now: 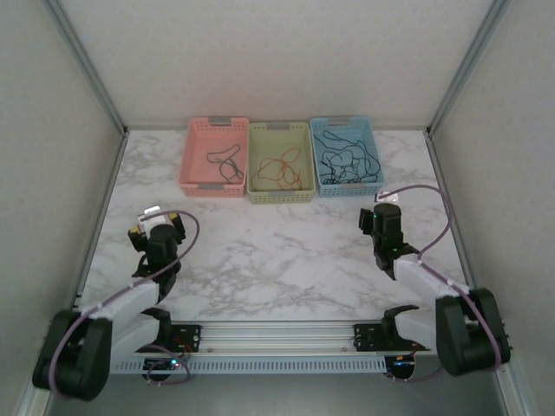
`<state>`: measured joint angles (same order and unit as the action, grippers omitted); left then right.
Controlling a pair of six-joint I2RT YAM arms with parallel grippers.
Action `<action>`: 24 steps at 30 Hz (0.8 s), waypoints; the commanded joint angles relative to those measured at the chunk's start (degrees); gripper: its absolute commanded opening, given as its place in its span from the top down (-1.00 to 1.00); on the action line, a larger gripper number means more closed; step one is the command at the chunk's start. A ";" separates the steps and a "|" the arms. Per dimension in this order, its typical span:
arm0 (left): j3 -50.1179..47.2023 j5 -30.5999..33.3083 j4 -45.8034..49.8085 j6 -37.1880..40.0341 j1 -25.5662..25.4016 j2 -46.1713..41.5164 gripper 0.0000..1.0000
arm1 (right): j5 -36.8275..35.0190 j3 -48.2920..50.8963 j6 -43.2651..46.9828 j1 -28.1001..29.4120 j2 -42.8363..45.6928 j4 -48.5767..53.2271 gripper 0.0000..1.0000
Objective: Untangle the cables
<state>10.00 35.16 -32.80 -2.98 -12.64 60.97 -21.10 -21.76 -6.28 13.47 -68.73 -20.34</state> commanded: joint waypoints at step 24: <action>12.64 -26.30 -16.43 1.56 9.83 27.11 -1.00 | 5.85 0.39 3.12 -8.02 -19.60 -29.60 -0.98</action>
<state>22.24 10.55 -49.74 -0.43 -2.79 88.82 -15.35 -20.73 -2.76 5.61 -88.51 -48.25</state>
